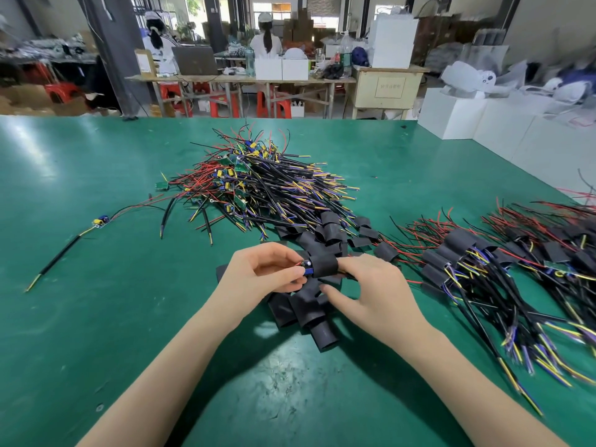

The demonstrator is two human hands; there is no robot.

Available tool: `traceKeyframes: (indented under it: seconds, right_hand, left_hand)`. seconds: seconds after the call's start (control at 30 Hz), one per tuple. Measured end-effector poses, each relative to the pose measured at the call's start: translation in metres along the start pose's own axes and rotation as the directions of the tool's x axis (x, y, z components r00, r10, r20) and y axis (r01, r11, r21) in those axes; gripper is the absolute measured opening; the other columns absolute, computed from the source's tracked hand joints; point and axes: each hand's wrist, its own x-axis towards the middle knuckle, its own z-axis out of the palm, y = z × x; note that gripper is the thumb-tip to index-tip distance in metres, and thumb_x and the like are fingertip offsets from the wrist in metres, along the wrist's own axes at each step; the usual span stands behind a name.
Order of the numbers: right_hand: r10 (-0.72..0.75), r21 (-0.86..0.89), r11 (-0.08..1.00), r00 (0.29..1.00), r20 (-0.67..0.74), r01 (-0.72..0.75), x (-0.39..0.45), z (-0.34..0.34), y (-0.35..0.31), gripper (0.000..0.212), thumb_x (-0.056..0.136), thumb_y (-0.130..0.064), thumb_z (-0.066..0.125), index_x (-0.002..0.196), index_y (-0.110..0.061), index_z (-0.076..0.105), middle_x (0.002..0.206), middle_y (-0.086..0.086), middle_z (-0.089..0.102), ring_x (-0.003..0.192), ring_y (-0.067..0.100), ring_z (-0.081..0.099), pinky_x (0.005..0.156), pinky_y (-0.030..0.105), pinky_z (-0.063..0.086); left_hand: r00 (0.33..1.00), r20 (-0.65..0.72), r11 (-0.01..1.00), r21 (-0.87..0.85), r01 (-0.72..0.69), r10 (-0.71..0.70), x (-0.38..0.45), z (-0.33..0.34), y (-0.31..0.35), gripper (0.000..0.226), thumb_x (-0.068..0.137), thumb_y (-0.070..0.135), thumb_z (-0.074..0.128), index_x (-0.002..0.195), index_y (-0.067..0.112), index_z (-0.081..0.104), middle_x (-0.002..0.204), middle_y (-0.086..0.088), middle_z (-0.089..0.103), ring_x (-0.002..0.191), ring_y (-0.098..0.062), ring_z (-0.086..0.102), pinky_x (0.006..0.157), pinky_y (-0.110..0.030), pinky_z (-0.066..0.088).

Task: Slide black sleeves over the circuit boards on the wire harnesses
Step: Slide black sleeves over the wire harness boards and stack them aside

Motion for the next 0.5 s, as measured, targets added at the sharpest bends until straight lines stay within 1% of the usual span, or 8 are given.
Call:
traceKeyframes:
  seconds: [0.1, 0.2, 0.3, 0.37, 0.43, 0.5]
  right_hand:
    - [-0.018, 0.016, 1.0, 0.999, 0.033, 0.017, -0.0008, 0.0016, -0.0021, 0.032, 0.086, -0.042, 0.057, 0.112, -0.023, 0.063, 0.101, -0.003, 0.067, 0.098, 0.02, 0.055, 0.082, 0.037, 0.044]
    - [-0.064, 0.037, 0.997, 0.996, 0.066, 0.061, -0.0012, 0.0007, -0.0037, 0.034, 0.087, -0.043, 0.056, 0.115, -0.024, 0.062, 0.106, -0.006, 0.066, 0.1, 0.017, 0.054, 0.084, 0.036, 0.043]
    - [-0.093, 0.062, 0.994, 0.993, 0.075, 0.088, -0.0011, -0.0024, -0.0029, 0.032, 0.086, -0.042, 0.058, 0.113, -0.024, 0.064, 0.102, -0.008, 0.067, 0.097, 0.017, 0.056, 0.082, 0.037, 0.045]
    - [-0.065, 0.13, 0.99, 0.998, 0.025, 0.061, 0.0, -0.0044, -0.0021, 0.03, 0.084, -0.036, 0.064, 0.112, -0.025, 0.067, 0.096, -0.008, 0.07, 0.091, 0.015, 0.062, 0.081, 0.036, 0.048]
    - [0.016, 0.24, 0.971, 0.997, -0.072, 0.001, 0.0015, -0.0048, -0.0013, 0.038, 0.081, -0.027, 0.072, 0.118, -0.019, 0.067, 0.09, -0.005, 0.072, 0.085, 0.013, 0.067, 0.081, 0.034, 0.052]
    - [0.041, 0.308, 0.951, 0.993, -0.107, -0.006, 0.0027, -0.0035, -0.0008, 0.043, 0.081, -0.021, 0.075, 0.123, -0.014, 0.065, 0.087, -0.006, 0.071, 0.079, 0.006, 0.066, 0.081, 0.027, 0.053]
  left_hand:
    - [1.0, 0.011, 1.0, 0.015, 0.005, -0.005, -0.0003, -0.0016, -0.002, 0.009, 0.081, -0.007, 0.069, 0.089, -0.001, 0.067, 0.08, -0.013, 0.072, 0.073, -0.022, 0.071, 0.069, -0.026, 0.058]
    - [1.0, 0.01, 0.999, 0.041, 0.007, -0.008, -0.0004, -0.0031, -0.0052, 0.011, 0.08, -0.005, 0.071, 0.087, 0.003, 0.068, 0.082, -0.014, 0.073, 0.074, -0.022, 0.071, 0.07, -0.027, 0.058]
    - [1.0, 0.027, 0.998, 0.071, 0.001, -0.002, 0.0, -0.0018, -0.0077, 0.012, 0.078, -0.002, 0.074, 0.085, 0.006, 0.068, 0.083, -0.013, 0.073, 0.074, -0.021, 0.07, 0.071, -0.03, 0.059]
    - [0.999, 0.043, 0.999, 0.051, 0.002, -0.004, 0.0006, -0.0002, -0.0074, 0.012, 0.074, 0.005, 0.077, 0.082, 0.011, 0.07, 0.083, -0.012, 0.073, 0.075, -0.02, 0.07, 0.071, -0.029, 0.059]
    - [0.998, 0.059, 1.0, 0.019, 0.005, -0.006, 0.0012, 0.0003, -0.0056, 0.013, 0.07, 0.012, 0.077, 0.081, 0.014, 0.072, 0.085, -0.012, 0.073, 0.077, -0.021, 0.071, 0.071, -0.028, 0.058]
    - [0.997, 0.072, 1.0, -0.011, 0.005, -0.004, 0.0013, -0.001, -0.0045, 0.014, 0.07, 0.012, 0.076, 0.084, 0.014, 0.073, 0.086, -0.013, 0.073, 0.079, -0.022, 0.072, 0.071, -0.026, 0.058]
